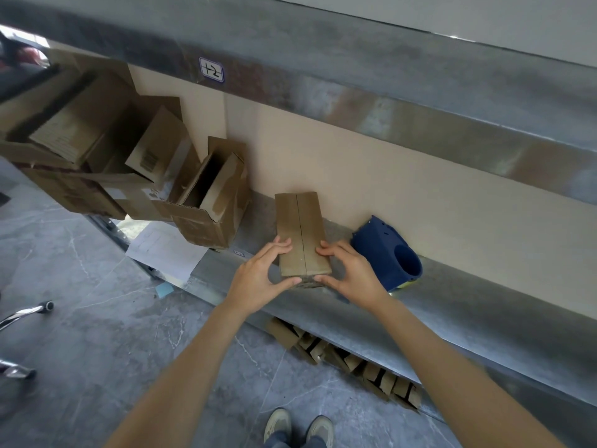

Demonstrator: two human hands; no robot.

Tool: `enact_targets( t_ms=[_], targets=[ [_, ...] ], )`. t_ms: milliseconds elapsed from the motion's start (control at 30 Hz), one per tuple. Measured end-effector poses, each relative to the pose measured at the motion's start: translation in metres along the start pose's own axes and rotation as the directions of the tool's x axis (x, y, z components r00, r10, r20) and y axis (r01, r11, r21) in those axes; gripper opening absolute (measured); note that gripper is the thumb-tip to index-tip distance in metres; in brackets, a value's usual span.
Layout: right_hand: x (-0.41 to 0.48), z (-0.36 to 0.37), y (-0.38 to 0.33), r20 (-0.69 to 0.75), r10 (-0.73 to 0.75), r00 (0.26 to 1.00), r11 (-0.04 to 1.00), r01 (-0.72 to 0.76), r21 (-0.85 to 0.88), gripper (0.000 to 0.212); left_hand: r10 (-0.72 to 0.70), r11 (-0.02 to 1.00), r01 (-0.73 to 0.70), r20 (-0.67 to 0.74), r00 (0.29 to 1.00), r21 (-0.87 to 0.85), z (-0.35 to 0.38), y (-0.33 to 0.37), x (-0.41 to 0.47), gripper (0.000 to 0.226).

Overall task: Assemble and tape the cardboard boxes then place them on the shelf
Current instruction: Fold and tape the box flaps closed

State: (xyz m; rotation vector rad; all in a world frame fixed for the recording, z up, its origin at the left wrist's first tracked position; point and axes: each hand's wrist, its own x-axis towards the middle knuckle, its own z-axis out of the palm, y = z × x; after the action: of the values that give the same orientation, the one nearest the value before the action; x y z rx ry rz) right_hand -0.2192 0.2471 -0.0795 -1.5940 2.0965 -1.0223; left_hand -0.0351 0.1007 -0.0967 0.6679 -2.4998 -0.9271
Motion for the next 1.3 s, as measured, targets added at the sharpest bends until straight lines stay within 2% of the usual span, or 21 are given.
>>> enact_targets(
  t_ms=[67,233,567,733,833,1000,1067,1167,1300],
  targets=[
    [0.003,0.002,-0.002,-0.015,0.007,1.0,1.0,-0.008,-0.017,0.058,0.003,1.0,-0.003,0.01,1.0,0.021,-0.001,0.0,0.0,0.067],
    [0.004,0.006,-0.008,-0.075,0.011,0.997,1.0,-0.012,-0.014,0.054,-0.032,0.998,0.036,-0.074,0.997,0.056,0.004,0.007,0.001,0.061],
    [0.003,0.013,-0.006,-0.085,0.009,0.996,0.998,-0.014,-0.061,0.054,-0.065,0.997,0.067,-0.069,0.996,0.035,0.003,0.009,0.001,0.061],
    [0.007,-0.007,0.007,0.068,0.024,0.997,1.0,-0.024,-0.004,0.056,-0.028,0.999,0.024,0.091,0.995,0.048,-0.018,-0.001,0.009,0.065],
    [0.01,-0.01,0.008,0.087,0.014,0.996,0.999,-0.011,-0.04,0.055,-0.03,0.998,0.022,0.126,0.992,0.064,-0.025,-0.002,0.014,0.07],
    [0.005,-0.004,0.005,0.032,-0.002,0.999,0.998,0.004,-0.063,0.057,-0.048,0.996,0.055,0.11,0.993,-0.066,-0.017,0.0,0.009,0.069],
    [0.004,-0.006,0.002,0.056,-0.019,0.998,0.995,0.025,-0.096,0.062,-0.064,0.986,0.08,0.112,0.992,-0.145,-0.017,0.001,0.009,0.064],
    [-0.001,-0.01,-0.001,0.109,-0.037,0.993,0.98,0.058,-0.192,0.068,-0.086,0.979,0.105,0.113,0.99,-0.177,-0.023,-0.002,0.01,0.053],
    [-0.007,-0.007,-0.002,0.077,-0.063,0.995,0.968,0.08,-0.236,0.054,-0.153,0.973,0.154,0.019,0.988,-0.174,-0.028,-0.004,0.005,0.045]
  ],
)
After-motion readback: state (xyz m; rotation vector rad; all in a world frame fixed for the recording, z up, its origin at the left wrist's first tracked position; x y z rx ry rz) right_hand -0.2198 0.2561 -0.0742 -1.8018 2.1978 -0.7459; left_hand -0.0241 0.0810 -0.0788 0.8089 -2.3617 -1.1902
